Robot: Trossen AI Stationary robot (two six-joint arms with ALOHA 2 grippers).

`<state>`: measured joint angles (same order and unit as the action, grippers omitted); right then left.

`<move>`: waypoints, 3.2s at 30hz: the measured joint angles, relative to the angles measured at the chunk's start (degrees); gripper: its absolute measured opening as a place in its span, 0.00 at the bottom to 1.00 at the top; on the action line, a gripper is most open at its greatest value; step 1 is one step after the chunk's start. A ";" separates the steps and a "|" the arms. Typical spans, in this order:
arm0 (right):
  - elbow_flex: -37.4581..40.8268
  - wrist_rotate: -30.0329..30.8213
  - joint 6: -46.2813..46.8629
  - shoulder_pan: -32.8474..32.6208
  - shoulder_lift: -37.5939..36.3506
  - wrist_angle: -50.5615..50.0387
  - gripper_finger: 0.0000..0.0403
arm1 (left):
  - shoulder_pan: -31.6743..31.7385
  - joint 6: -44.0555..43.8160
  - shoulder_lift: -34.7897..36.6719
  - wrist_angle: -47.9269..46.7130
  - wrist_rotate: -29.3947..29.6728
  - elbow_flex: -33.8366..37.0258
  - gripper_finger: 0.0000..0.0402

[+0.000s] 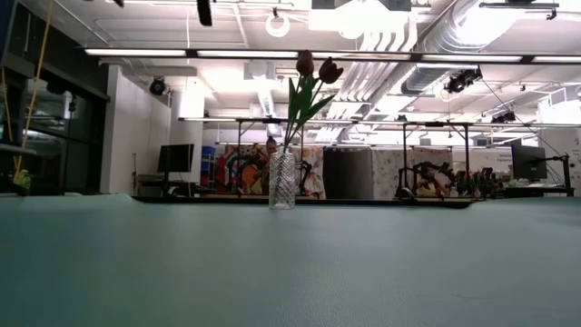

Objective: Sort flowers into vase by color
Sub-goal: Return to Home Position

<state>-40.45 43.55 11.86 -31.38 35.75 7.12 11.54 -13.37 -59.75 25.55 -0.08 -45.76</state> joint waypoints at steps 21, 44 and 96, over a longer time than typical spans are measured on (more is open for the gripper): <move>0.00 -28.99 21.33 32.29 12.20 2.23 0.00 | 6.09 -16.72 3.53 50.89 -12.61 40.47 0.00; 0.02 -36.15 18.42 29.71 -4.20 -28.30 0.00 | 5.54 -33.71 7.26 33.79 -7.66 45.16 0.00; 34.04 -53.42 4.36 29.78 -16.24 10.19 0.00 | 4.56 -28.95 59.51 11.66 -7.88 45.13 0.00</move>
<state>-6.41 -9.87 16.23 -1.61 19.51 17.31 16.10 -42.31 -0.24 37.21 -7.97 -0.62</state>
